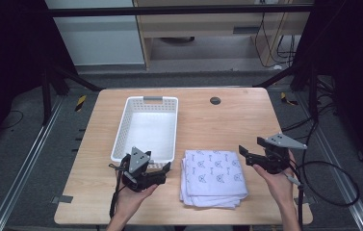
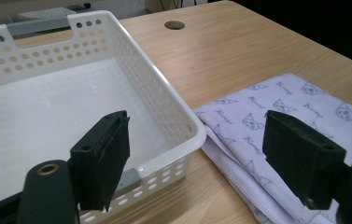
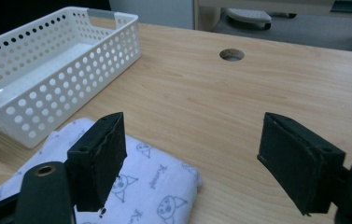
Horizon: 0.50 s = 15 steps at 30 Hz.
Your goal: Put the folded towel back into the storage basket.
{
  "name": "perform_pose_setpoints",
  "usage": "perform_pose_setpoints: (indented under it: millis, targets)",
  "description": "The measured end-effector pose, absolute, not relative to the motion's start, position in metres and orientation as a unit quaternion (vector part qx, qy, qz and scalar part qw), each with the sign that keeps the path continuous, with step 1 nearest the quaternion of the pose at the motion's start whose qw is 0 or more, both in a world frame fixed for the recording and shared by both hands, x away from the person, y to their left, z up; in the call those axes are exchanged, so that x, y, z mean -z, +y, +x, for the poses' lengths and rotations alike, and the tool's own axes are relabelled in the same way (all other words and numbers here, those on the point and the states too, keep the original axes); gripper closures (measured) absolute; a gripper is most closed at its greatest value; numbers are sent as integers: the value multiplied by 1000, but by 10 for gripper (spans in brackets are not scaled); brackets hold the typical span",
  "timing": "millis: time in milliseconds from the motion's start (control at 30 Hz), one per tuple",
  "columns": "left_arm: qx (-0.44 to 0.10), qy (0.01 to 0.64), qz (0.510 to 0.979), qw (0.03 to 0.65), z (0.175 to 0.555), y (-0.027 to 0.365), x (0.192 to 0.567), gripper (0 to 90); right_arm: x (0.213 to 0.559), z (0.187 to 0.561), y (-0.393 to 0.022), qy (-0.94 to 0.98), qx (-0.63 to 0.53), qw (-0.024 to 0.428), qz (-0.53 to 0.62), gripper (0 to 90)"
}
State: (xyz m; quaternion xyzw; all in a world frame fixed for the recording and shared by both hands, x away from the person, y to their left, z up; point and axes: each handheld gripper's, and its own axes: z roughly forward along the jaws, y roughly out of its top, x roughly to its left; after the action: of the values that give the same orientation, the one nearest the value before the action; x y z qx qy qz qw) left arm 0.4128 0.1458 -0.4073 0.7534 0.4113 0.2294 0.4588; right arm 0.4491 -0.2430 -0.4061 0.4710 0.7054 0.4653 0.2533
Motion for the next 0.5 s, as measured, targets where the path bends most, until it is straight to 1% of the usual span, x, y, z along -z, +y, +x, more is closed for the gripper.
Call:
perform_pose_setpoints:
  millis: [500]
  targets:
    - [-208,395,784,430,408,125,431,240,430,458,-236,730,-438,231,471,241]
